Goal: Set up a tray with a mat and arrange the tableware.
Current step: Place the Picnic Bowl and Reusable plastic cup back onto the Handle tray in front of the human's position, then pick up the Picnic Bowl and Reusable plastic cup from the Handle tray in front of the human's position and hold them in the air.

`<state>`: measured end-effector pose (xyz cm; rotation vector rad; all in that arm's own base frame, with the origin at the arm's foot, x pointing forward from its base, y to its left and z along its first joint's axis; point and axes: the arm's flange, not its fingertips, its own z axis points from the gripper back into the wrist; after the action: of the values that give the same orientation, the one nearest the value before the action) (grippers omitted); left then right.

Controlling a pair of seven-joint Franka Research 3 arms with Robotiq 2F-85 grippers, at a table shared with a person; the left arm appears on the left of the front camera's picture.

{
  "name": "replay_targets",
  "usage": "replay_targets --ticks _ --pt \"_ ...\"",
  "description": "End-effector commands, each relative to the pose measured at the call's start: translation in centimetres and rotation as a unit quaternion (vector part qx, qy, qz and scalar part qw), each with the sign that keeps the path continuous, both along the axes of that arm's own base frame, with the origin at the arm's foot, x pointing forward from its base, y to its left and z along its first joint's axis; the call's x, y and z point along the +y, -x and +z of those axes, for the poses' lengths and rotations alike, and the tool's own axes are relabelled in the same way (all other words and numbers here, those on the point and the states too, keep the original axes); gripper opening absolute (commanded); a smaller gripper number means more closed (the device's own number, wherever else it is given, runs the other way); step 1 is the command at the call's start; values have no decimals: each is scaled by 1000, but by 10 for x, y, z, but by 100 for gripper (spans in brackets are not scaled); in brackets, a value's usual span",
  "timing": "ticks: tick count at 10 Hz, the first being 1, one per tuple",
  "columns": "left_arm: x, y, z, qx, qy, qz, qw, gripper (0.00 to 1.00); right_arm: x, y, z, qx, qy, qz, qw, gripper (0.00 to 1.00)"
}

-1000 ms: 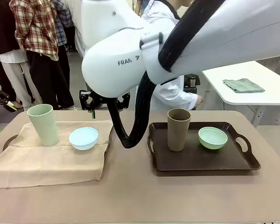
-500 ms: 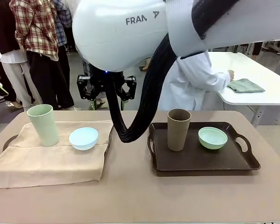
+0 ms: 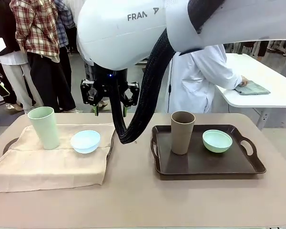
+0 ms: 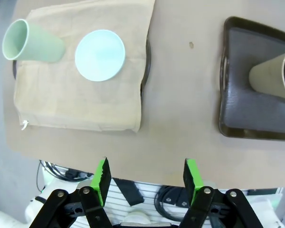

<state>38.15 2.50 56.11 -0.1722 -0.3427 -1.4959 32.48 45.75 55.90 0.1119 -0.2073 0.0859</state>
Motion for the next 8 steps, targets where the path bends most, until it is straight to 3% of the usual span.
replay_targets --ticks 1,8 --pt "1 7 -8 -25 -11 -7 1000 100 0 4 2 -13 6 -6 1000 79" --pt "0 5 -6 -18 -1 -2 1000 100 0 2 4 -6 0 2 1000 80"
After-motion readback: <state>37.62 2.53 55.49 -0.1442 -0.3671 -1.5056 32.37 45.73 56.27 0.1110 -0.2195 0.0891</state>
